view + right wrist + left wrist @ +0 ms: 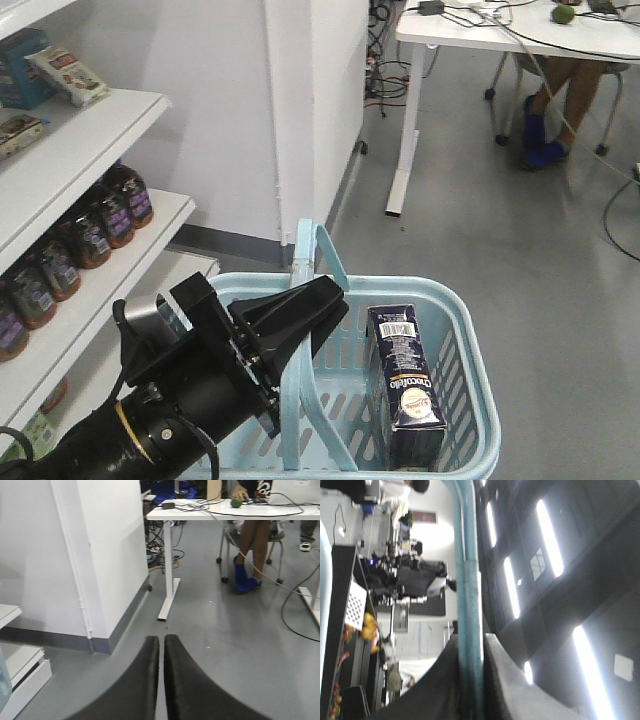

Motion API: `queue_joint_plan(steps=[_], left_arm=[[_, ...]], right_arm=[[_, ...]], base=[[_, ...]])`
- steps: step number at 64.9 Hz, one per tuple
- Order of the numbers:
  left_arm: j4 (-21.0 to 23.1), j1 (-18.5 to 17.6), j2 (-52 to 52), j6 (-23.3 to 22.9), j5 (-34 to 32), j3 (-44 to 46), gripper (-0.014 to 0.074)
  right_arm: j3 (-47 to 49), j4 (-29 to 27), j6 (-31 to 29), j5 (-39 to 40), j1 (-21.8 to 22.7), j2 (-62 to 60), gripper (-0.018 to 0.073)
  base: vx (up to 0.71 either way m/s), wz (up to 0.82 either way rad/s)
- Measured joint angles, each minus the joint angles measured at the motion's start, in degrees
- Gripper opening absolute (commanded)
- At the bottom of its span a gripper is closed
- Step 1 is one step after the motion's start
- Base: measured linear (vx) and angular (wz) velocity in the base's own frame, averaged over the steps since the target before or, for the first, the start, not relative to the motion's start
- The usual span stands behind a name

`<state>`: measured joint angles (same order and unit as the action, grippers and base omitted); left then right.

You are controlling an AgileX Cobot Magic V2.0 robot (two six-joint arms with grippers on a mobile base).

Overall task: Left arm holds basket, right arm returns cookies
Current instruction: 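Turn the base toward the snack shelves and approach them, basket held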

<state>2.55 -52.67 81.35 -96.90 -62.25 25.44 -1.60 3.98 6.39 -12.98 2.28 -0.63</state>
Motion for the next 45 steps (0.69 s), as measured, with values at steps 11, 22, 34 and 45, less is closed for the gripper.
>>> queue_joint_plan(steps=[11,22,34,45], left_arm=[[0.0,0.0,0.0,0.0,0.0,0.0,-0.0003],[0.0,0.0,0.0,0.0,0.0,0.0,-0.0003],[0.0,0.0,0.0,0.0,0.0,0.0,-0.0003],[0.0,0.0,0.0,0.0,0.0,0.0,-0.0003]], right_arm=[[0.0,0.0,0.0,0.0,0.0,0.0,-0.0006],[0.0,0.0,0.0,0.0,0.0,0.0,-0.0006],[0.0,0.0,0.0,0.0,0.0,0.0,-0.0006],[0.0,0.0,0.0,0.0,0.0,0.0,-0.0006]], base=[[0.12,0.51],[0.11,0.48],[0.11,0.46],[0.1,0.44]])
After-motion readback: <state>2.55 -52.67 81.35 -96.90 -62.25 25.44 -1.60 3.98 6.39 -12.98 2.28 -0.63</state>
